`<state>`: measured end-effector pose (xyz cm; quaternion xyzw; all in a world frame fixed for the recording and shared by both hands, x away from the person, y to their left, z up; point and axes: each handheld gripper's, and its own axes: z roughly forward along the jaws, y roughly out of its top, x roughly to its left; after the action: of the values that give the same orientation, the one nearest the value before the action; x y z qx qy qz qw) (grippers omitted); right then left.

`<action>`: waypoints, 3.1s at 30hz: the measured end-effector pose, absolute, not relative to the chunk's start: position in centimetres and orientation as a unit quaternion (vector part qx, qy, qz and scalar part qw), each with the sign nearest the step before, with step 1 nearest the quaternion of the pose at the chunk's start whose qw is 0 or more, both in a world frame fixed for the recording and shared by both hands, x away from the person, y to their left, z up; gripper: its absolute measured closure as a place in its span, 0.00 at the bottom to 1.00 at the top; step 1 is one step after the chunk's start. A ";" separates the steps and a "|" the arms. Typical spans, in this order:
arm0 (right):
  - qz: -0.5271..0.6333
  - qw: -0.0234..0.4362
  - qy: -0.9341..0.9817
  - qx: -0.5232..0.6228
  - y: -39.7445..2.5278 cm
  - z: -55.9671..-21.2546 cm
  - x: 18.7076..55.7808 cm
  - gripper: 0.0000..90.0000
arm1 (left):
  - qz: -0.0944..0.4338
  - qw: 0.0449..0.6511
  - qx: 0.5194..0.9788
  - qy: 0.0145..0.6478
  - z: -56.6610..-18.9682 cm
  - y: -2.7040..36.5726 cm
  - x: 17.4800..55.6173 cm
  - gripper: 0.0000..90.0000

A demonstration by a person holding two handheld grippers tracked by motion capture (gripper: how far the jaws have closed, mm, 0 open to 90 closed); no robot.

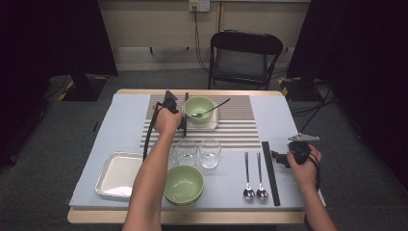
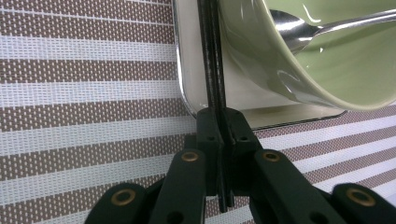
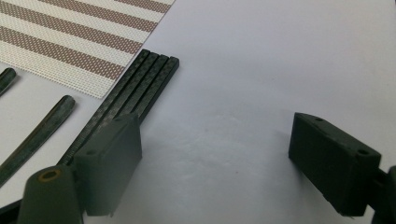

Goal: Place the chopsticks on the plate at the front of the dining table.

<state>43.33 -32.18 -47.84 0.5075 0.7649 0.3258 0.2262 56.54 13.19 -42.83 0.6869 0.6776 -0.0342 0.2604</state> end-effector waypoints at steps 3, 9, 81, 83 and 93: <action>0.326 0.226 0.765 0.507 -32.2 -47.8 43.3 0.18 | -0.035 0.261 0.683 0.682 -42.8 13.2 56.5 0.96; 0.325 0.227 0.765 0.507 -32.2 -47.8 43.3 0.18 | -0.034 0.262 0.680 0.684 -42.8 13.2 56.6 0.96; 0.326 0.225 0.765 0.508 -32.2 -47.8 43.3 0.18 | -0.029 0.250 0.697 0.672 -43.0 12.7 56.1 0.85; 0.326 0.226 0.765 0.508 -32.2 -47.8 43.3 0.18 | -0.030 0.250 0.691 0.677 -43.0 12.7 56.1 0.85; 0.326 0.226 0.765 0.507 -32.2 -47.8 43.3 0.18 | -0.035 0.259 0.691 0.673 -42.9 12.8 56.0 0.85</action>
<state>43.35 -32.21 -47.85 0.5068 0.7653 0.3264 0.2256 56.03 12.80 -42.90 0.6914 0.6734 -0.0346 0.2594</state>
